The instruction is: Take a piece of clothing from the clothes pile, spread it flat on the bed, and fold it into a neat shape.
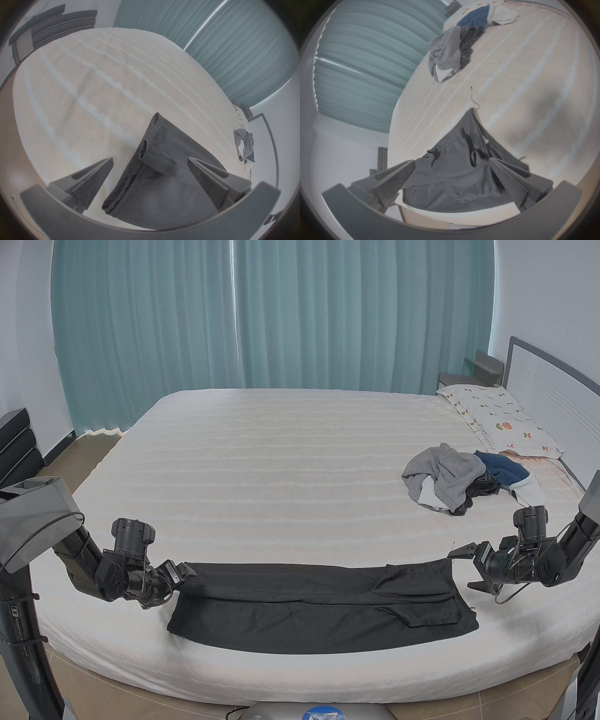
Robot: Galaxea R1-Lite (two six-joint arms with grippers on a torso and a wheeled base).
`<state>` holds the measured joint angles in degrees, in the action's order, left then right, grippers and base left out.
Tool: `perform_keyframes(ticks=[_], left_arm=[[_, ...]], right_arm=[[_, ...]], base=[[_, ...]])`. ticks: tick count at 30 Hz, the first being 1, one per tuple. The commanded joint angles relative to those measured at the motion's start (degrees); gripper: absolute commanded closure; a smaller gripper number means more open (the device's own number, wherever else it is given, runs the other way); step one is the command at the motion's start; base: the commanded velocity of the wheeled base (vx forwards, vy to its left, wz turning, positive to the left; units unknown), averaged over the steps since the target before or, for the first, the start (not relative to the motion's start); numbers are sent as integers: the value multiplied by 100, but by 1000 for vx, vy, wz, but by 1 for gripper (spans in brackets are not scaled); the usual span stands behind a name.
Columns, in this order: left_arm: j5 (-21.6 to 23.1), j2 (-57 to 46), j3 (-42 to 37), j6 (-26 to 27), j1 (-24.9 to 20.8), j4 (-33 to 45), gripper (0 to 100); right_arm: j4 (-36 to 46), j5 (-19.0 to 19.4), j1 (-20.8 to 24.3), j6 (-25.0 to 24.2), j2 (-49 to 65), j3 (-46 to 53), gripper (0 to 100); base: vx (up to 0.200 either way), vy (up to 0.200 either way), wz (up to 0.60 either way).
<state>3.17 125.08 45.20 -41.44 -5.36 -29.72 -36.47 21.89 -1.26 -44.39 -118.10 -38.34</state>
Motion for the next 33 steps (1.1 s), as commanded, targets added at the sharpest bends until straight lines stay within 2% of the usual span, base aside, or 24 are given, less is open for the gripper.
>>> perform_keyframes(ticks=[1,4,5,7,8,13,18,25,33], left_arm=[[-132,70,32,-163,-246,-25,0],[-132,87,50,-198,-272,-25,0],[-185,210,68,-225,-325,-43,0],[-238,281,85,-198,-325,-43,0],[-282,351,120,-189,-325,-95,100],[-651,518,217,-242,-316,-429,100],[-704,456,191,-453,-307,-719,100],[-704,272,208,-901,-316,-1027,100],[-704,184,208,-945,-307,-1106,100]], right_arm=[[-97,-115,240,-79,332,310,0],[-141,-168,301,-79,323,371,0],[-431,-476,539,-105,261,564,0],[-545,-555,662,-158,253,635,0],[-606,-581,758,-237,253,679,0],[-589,-994,1145,-510,103,617,0],[-615,-1530,1409,-703,-266,424,0],[-615,-1829,1567,-1046,-688,72,0],[-615,-2058,1620,-1134,-1039,-227,0]], base=[[0,0,0],[0,0,0],[0,0,0],[0,0,0],[0,0,0],[0,0,0],[0,0,0],[0,0,0],[0,0,0]])
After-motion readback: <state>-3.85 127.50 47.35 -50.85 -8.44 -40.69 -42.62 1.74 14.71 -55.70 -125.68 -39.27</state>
